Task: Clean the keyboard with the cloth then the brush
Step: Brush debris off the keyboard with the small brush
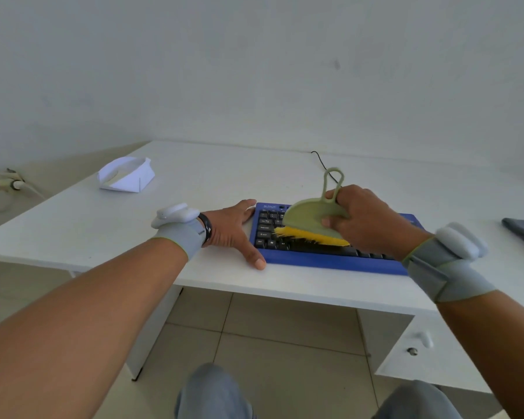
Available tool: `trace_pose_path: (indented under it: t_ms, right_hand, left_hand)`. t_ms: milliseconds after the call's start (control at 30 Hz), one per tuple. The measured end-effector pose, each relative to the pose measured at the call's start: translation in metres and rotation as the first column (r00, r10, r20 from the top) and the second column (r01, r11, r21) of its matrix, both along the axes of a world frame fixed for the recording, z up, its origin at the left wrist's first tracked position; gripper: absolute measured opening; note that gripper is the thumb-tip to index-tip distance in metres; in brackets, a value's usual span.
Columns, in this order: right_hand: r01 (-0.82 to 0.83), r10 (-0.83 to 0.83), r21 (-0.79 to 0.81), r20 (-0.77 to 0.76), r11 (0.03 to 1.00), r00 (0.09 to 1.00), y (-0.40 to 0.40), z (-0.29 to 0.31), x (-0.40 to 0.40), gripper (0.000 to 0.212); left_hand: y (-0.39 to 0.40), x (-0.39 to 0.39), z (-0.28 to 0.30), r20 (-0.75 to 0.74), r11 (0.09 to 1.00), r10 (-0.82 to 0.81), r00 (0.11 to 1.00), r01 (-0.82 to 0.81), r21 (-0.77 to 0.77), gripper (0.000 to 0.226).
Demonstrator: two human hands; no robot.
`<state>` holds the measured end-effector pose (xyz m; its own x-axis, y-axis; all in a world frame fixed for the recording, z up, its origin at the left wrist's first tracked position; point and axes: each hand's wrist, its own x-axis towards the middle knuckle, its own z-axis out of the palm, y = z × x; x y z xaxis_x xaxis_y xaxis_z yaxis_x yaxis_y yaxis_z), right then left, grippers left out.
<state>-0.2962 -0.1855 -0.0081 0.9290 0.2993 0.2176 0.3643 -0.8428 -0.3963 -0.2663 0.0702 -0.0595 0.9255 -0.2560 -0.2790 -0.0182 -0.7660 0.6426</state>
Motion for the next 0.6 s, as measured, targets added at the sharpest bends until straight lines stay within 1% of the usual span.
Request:
trace_pose_path:
  t_ms: [67, 133, 233, 300, 400, 467, 533, 600]
  right_hand:
    - [0.022, -0.022, -0.028, 0.006, 0.999, 1.0, -0.01, 0.007, -0.003, 0.04]
    - [0.02, -0.018, -0.06, 0.032, 0.998, 0.999, -0.014, 0.015, -0.004, 0.038]
    - [-0.019, 0.02, -0.009, 0.119, 1.0, 0.993, 0.001, 0.022, 0.0, 0.033]
    - [-0.034, 0.024, 0.049, 0.183, 0.998, 0.983, 0.023, 0.021, 0.005, 0.028]
    - [-0.04, 0.023, 0.067, 0.238, 0.997, 0.971, 0.053, 0.011, 0.015, 0.023]
    - [0.001, -0.01, 0.035, 0.247, 0.999, 0.969, 0.067, 0.006, 0.025, 0.022]
    - [0.066, -0.057, -0.026, 0.256, 0.997, 0.965, 0.074, 0.005, 0.033, 0.021]
    - [0.089, -0.067, -0.081, 0.236, 0.993, 0.969, 0.077, 0.003, 0.037, 0.02]
  left_hand:
    - [0.0, -0.001, 0.002, 0.001, 1.0, -0.013, 1.0, 0.013, -0.014, 0.141]
    - [0.0, -0.001, 0.002, -0.002, 1.0, -0.022, 1.0, 0.022, -0.019, 0.142]
    - [0.001, 0.0, 0.004, 0.005, 0.999, -0.037, 0.999, 0.037, 0.007, 0.152]
    - [0.003, 0.001, 0.005, 0.022, 0.997, -0.035, 0.999, 0.033, 0.074, 0.155]
    - [0.003, 0.0, 0.005, 0.051, 0.971, -0.014, 0.999, 0.002, 0.241, 0.143]
    - [0.004, -0.001, 0.002, 0.071, 0.962, -0.023, 0.997, 0.003, 0.275, 0.139]
    - [0.004, -0.002, 0.001, 0.074, 0.968, -0.031, 0.997, 0.011, 0.253, 0.138]
    - [0.005, -0.002, -0.001, 0.069, 0.969, -0.03, 0.997, 0.012, 0.245, 0.137]
